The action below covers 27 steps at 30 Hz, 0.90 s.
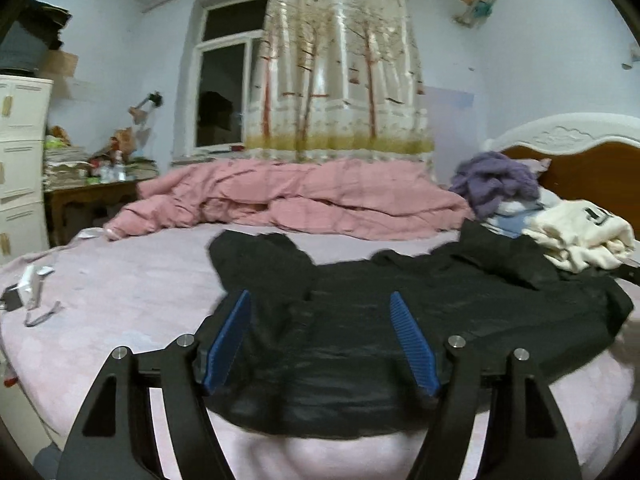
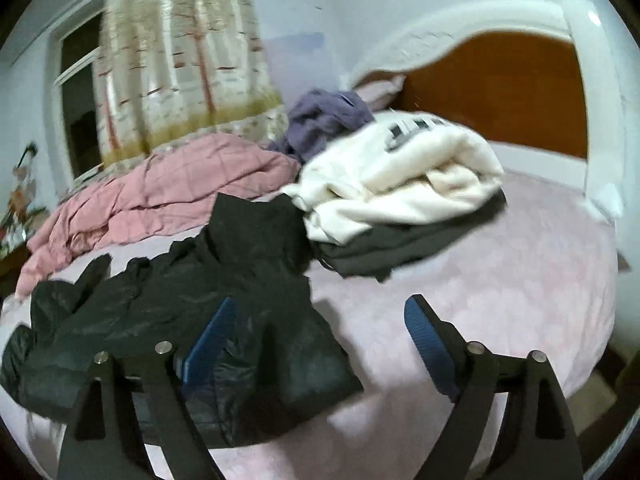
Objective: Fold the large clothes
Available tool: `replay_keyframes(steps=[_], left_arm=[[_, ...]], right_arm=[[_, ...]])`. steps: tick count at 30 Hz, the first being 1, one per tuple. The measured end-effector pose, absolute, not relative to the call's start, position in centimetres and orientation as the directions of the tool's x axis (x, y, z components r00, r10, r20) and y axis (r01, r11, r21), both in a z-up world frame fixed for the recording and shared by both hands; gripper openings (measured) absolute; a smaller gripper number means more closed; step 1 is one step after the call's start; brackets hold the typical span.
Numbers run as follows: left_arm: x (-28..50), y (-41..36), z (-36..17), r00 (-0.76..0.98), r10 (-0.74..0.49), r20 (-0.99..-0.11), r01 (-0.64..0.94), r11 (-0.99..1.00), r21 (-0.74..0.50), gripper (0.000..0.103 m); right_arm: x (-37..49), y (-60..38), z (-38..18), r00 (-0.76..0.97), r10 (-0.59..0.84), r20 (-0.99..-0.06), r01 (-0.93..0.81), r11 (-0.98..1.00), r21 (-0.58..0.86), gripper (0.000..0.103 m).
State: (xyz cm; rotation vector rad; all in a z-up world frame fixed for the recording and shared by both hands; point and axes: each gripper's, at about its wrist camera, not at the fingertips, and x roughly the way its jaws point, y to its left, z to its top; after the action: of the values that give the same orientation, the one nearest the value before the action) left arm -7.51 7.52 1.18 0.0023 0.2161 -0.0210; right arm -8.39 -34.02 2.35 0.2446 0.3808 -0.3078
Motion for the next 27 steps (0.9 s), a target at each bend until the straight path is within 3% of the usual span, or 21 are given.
replay_keyframes(steps=[4,9,15,22,27], left_arm=[[-7.0,5.9,0.6,0.971,-0.051,-0.235,0.058,0.998,0.021,0.071],[-6.5,3.6,-0.2,0.958,-0.106,-0.267,0.12,0.992,0.034,0.071],[-5.2,1.4,-1.6,0.932,-0.147,-0.332,0.173,0.983,0.052,0.071],[-2.4,0.6,-3.7,0.871,-0.143,-0.471,0.173,0.985,0.022,0.072],[-1.8,-0.5,-4.5,0.849,-0.115,-0.516,0.184,0.979,0.085,0.073]], right_arm=[[-9.0,-33.0,2.7,0.924,-0.157,-0.349,0.241,0.947,0.213,0.088],[-8.6,-29.8,3.0,0.944,-0.099,-0.316,0.142,0.983,0.119,0.088],[-6.8,-27.3,1.9,0.922,0.012,-0.387,0.019,0.997,0.076,0.088],[-3.5,-25.9,-1.1,0.824,0.016,-0.567,-0.001,1.0,0.025,0.088],[-2.8,-26.1,-1.9,0.811,0.027,-0.585,-0.007,0.999,0.037,0.089]])
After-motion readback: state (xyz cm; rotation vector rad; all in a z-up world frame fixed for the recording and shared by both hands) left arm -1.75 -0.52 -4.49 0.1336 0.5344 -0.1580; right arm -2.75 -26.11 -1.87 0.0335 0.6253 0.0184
